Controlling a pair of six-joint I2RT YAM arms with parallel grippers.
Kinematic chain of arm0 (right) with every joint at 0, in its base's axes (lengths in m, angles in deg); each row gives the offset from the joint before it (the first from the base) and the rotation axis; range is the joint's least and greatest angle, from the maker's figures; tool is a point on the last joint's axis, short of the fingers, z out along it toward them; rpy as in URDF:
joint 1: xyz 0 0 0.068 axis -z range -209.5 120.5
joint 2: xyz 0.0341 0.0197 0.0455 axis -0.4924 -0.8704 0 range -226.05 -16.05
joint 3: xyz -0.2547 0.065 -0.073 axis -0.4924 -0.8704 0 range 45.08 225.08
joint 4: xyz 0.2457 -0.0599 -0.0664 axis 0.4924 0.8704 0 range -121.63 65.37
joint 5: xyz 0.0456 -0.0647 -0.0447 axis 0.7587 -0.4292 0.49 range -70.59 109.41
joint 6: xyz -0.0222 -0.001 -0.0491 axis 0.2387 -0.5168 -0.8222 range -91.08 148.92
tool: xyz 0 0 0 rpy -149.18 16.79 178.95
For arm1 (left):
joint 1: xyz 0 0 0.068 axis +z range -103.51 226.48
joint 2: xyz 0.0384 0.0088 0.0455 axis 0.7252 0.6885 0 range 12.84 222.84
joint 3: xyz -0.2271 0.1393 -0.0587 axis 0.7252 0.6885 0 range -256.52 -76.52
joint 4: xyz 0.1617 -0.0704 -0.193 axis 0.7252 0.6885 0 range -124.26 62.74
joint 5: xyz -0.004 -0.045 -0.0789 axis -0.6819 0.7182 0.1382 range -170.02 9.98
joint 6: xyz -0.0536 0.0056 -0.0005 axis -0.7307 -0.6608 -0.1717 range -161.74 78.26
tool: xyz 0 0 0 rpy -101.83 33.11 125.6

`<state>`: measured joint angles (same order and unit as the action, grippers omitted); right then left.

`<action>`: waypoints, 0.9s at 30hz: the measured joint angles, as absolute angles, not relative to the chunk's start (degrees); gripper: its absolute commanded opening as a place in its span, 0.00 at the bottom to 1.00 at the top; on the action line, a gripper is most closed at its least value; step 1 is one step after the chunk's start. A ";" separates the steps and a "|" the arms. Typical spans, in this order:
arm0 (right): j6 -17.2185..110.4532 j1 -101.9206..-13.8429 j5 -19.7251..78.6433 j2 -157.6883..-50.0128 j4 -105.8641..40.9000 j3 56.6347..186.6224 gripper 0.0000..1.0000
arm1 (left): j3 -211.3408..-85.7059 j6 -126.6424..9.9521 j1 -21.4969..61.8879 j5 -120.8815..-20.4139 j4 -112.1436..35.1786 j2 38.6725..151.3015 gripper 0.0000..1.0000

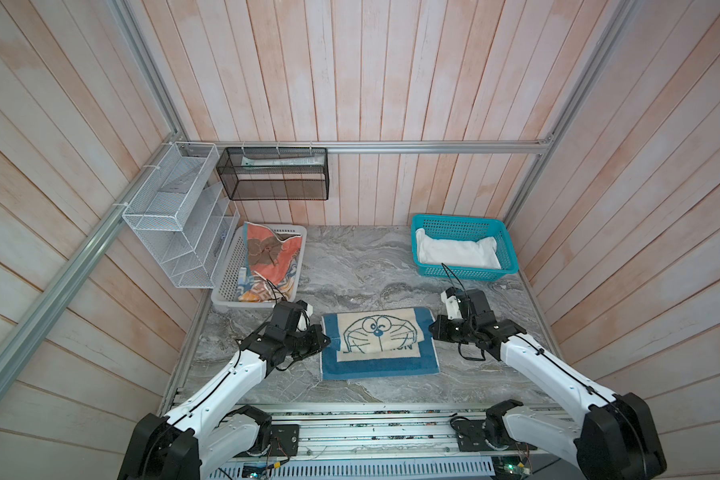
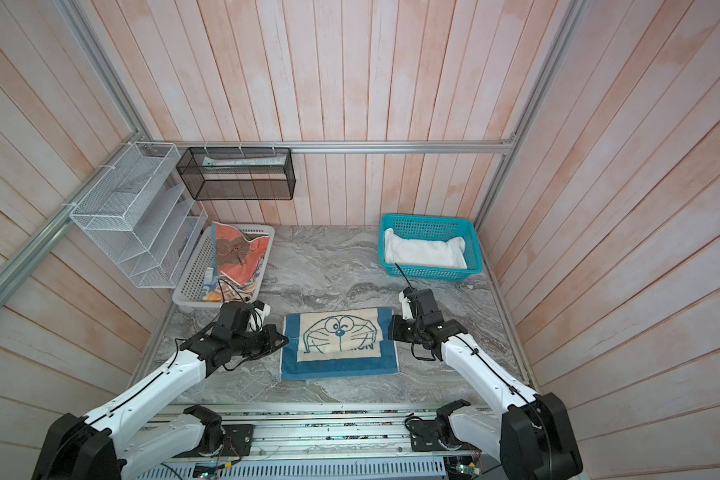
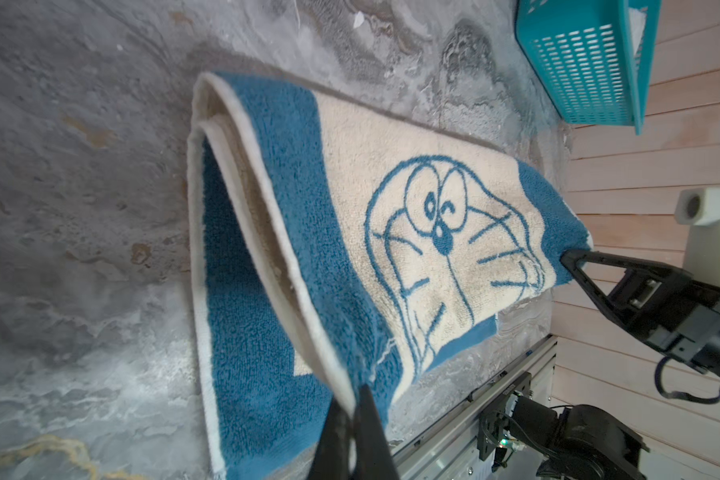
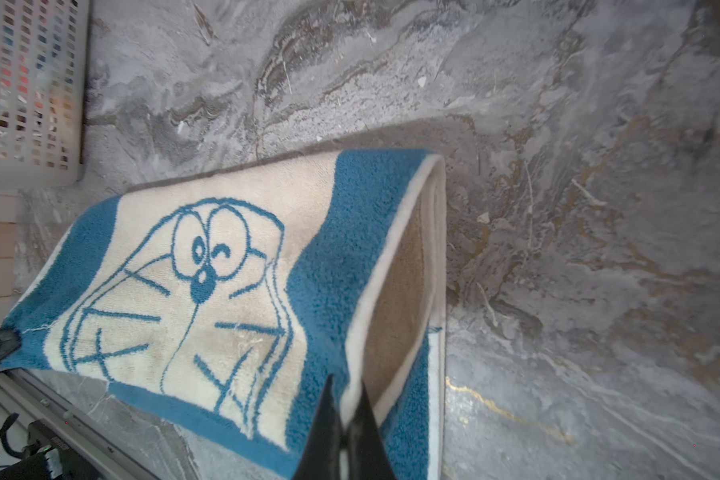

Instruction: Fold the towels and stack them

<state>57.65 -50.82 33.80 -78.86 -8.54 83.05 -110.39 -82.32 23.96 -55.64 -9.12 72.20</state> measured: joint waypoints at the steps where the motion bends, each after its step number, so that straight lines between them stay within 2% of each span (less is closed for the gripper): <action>1: 57.89 -50.82 33.60 -78.00 -7.47 83.53 0.00 | -111.07 -82.34 23.96 -56.12 -7.78 71.54 0.00; 6: 61.10 -50.84 33.52 -74.44 -3.49 80.95 0.00 | -108.42 -85.18 23.96 -57.04 -3.80 68.18 0.00; 12: 63.70 -51.72 35.44 -77.02 -0.91 76.60 0.00 | -99.46 -90.05 23.52 -53.85 -4.61 70.16 0.00; 23: 64.86 -51.78 33.65 -73.02 2.76 79.07 0.00 | -103.48 -91.54 23.55 -55.00 -0.37 63.65 0.00; 24: 65.04 -51.80 33.67 -72.52 3.02 79.07 0.06 | -103.48 -91.89 23.52 -54.96 0.13 63.39 0.00; 25: 65.34 -51.87 33.73 -72.34 3.15 79.05 0.19 | -103.46 -92.15 23.52 -54.94 0.52 63.34 0.04; 26: 65.78 -51.89 33.89 -72.34 3.28 78.96 0.36 | -103.35 -92.44 23.52 -54.96 0.87 63.34 0.19; 27: 66.13 -51.91 33.54 -72.41 3.59 78.77 0.45 | -103.09 -92.61 23.52 -55.24 1.33 63.30 0.29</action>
